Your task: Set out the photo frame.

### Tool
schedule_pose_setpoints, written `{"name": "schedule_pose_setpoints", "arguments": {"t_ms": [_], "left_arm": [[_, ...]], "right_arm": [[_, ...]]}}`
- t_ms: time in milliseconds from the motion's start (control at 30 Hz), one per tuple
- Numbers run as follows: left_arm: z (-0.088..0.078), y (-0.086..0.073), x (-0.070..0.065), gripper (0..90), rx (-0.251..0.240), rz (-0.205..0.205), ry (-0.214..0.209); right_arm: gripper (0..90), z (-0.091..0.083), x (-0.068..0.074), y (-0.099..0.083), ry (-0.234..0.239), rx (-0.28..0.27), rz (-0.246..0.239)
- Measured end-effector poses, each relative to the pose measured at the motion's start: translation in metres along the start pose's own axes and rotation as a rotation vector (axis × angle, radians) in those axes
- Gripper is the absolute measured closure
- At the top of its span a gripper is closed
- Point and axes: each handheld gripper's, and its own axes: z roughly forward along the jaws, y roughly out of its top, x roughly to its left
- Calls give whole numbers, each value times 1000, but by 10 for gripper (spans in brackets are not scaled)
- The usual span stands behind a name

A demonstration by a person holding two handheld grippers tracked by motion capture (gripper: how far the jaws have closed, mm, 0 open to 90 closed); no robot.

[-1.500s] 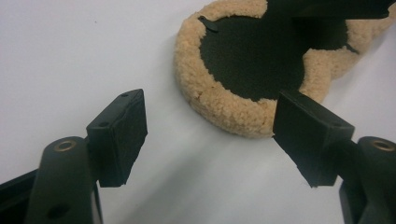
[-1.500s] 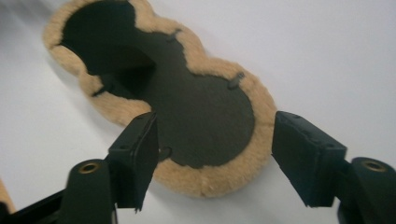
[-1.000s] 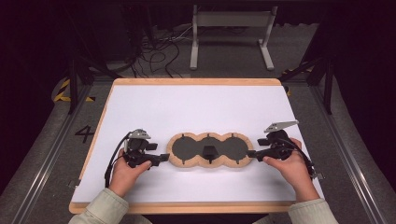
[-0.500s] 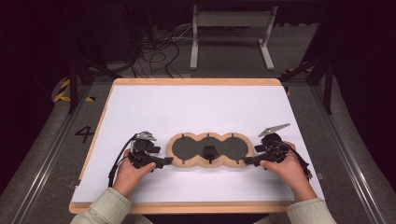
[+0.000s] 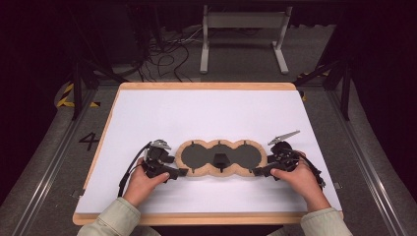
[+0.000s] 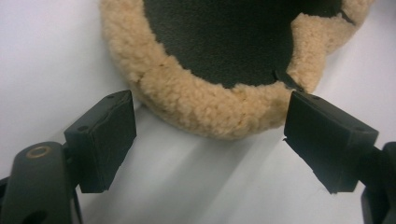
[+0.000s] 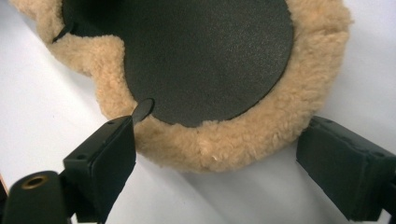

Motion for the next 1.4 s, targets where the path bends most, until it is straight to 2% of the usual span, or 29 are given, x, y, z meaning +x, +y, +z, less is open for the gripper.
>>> {"name": "schedule_pose_setpoints", "arguments": {"t_ms": [167,300,367,433,633,667,767,867,1000,1100,1200,1333,1367,1400], "left_arm": [[2,2,-1,157,8,-17,-11],[1,3,-1,157,10,-34,-20],[1,3,-1,157,10,-37,-19],[1,3,-1,156,9,-43,-21],[1,3,-2,160,2,-62,-20],[1,3,-2,163,3,-65,-18],[1,3,-3,192,5,-66,-1],[1,4,-3,205,-1,-47,16],[-2,4,-4,236,-10,-43,29],[-7,4,-4,271,-35,-45,38],[-13,3,-4,330,-67,-52,68],[-22,2,0,423,-114,-76,103],[-22,2,0,460,-114,-76,103],[-23,2,0,497,-119,-79,114]], "right_arm": [[121,1,0,-1,1,-7,-2],[122,1,-1,-3,10,-34,30],[118,1,-1,-5,15,-44,14],[141,0,-2,-4,9,-39,22],[128,1,1,0,-3,-16,35],[149,1,0,1,-1,-19,66],[191,-2,-3,0,8,-30,99],[207,-2,-3,0,3,-32,103],[252,-4,0,-1,-12,-27,107],[293,-8,2,-2,-24,-37,111],[367,-13,5,-3,-34,-72,119],[531,-20,9,-2,-59,-121,115],[531,-20,9,-2,-59,-121,115],[612,-23,11,-3,-78,-137,114]]}}
